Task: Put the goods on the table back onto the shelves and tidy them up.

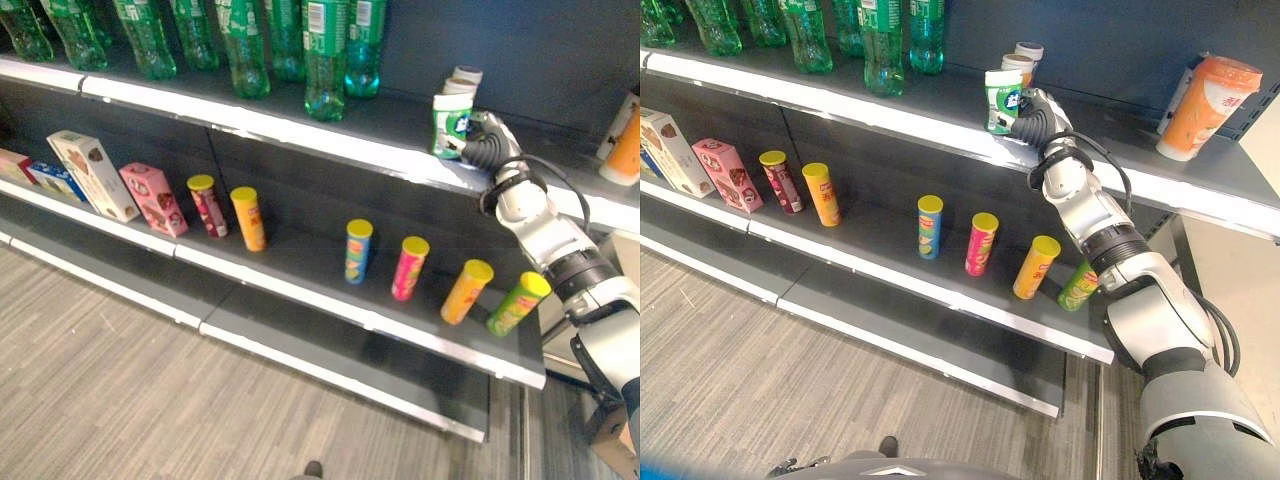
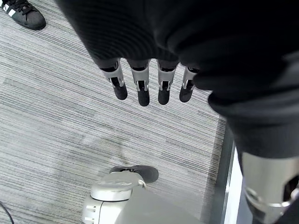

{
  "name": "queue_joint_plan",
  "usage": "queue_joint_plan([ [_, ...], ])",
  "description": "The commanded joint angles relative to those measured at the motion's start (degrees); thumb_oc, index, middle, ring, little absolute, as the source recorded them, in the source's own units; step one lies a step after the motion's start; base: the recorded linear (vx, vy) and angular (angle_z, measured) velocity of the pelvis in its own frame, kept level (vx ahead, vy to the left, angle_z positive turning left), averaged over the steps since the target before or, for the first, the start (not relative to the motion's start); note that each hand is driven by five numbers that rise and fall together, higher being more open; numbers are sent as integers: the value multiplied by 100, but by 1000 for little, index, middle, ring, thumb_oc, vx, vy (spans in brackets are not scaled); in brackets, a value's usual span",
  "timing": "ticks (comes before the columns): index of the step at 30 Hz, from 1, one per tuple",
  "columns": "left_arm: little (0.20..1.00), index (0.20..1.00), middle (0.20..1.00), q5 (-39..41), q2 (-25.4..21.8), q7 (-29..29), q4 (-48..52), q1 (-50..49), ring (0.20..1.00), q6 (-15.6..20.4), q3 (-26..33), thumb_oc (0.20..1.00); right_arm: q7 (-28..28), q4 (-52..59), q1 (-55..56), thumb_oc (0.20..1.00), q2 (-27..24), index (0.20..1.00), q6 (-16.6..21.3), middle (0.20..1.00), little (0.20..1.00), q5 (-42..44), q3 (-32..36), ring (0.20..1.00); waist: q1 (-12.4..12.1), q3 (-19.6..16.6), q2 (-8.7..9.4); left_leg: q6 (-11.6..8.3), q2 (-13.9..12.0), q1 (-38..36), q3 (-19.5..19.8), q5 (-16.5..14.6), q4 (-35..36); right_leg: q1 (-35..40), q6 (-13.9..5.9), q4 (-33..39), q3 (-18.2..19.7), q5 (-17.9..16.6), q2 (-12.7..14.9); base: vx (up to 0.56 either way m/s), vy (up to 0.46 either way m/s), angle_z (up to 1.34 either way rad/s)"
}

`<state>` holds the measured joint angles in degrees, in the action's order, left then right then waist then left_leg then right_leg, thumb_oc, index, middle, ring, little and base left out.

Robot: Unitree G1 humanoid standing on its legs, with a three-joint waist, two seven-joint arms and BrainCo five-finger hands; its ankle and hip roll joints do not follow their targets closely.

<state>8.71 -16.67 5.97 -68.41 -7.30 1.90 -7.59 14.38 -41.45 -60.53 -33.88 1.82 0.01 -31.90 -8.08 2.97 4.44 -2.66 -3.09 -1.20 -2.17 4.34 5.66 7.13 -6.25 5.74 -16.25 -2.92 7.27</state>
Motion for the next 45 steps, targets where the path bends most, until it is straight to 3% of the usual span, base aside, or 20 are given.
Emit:
queue_joint_plan([
  [1,1000,1000,1000,-12,-121,90,-396,352,1000,8,-363,1000,211,-279,-623,1000,-59,1000,125,1000,1000,-11,19,1000,-154,113,24,-206,-138,-273,-468,-527,-66,228,-251,-136,-74,451,193,0,0,0],
  [16,1000,1000,1000,-67,-106,102,-408,336,1000,-8,-372,1000,333,-11,-551,1000,-199,1000,161,1000,1000,27,173,1000,-84,102,20,-199,-139,-328,-522,-572,-66,222,-262,-108,-52,425,202,0,0,0],
  [21,1000,1000,1000,-110,-125,117,-443,346,1000,-17,-341,1000,459,289,-582,1000,-460,1000,187,1000,1000,11,283,1000,-18,109,23,-193,-136,-333,-566,-586,-66,194,-272,-113,-6,407,209,-2,9,-1],
  [27,1000,1000,1000,-149,-106,157,-489,334,1000,-63,-154,1000,606,1672,-192,1000,-980,1000,262,1000,1000,-39,775,1000,129,140,47,-153,-127,-326,-631,-639,-66,44,-315,-145,144,343,224,-14,46,-6],
  [29,1000,1000,1000,-215,-107,148,-503,291,1000,-96,41,1000,336,2799,455,1000,-1311,1000,433,1000,1000,202,1146,1000,286,164,81,-108,-121,-341,-695,-674,-66,-87,-349,-232,273,297,242,-17,93,-22],
  [32,1000,1000,1000,-310,-123,119,-506,251,1000,-110,110,1000,106,3420,917,1000,-1482,1000,586,1000,1000,491,1422,1000,380,185,119,-79,-117,-348,-756,-692,-66,-198,-379,-321,396,250,257,-15,83,-25],
  [36,1000,1000,1000,-423,-214,6,-423,233,1000,-91,148,1000,-462,4306,1702,1000,-1986,1000,824,1000,1000,1186,1822,1000,584,290,280,-15,-107,-369,-934,-735,-66,-481,-464,-509,699,100,270,-51,117,-42],
  [37,1000,1000,1000,-501,-262,-74,-377,276,1000,-53,109,1000,-704,4463,1937,1000,-2366,1000,918,1000,1000,1525,1903,1000,733,389,406,-1,-139,-396,-1069,-768,-66,-612,-519,-588,897,24,243,-98,77,-60],
  [39,1000,1000,1000,-509,-338,-141,-299,345,1000,-31,74,1000,-909,4622,2256,1000,-2641,1000,1052,1000,1000,2045,2123,1000,900,522,597,9,-210,-376,-1301,-763,-66,-905,-631,-664,1167,-343,199,-132,40,-63],
  [41,1000,1000,1000,-493,-386,-178,-230,373,1000,-20,55,1000,-982,4685,2433,1000,-2763,1000,1088,1000,1000,2253,2281,1000,956,535,673,3,-244,-332,-1407,-738,-66,-1010,-647,-637,1265,-461,170,-110,3,-83],
  [42,1000,1000,1000,-472,-424,-235,-94,398,1000,2,41,1000,-1106,4767,2874,1000,-2871,1000,1176,1000,1000,2613,2646,1000,1128,564,768,-1,-361,-312,-1612,-739,-66,-1135,-703,-633,1357,-576,115,-151,-12,-88],
  [45,1000,1000,1000,-518,-446,-314,27,434,1000,-13,-24,1000,-1137,4801,3452,1000,-2903,1000,1206,1000,1000,2781,3166,1000,1223,527,812,-25,-503,-263,-1836,-698,-66,-1187,-694,-682,1238,-542,119,-105,-39,-71],
])
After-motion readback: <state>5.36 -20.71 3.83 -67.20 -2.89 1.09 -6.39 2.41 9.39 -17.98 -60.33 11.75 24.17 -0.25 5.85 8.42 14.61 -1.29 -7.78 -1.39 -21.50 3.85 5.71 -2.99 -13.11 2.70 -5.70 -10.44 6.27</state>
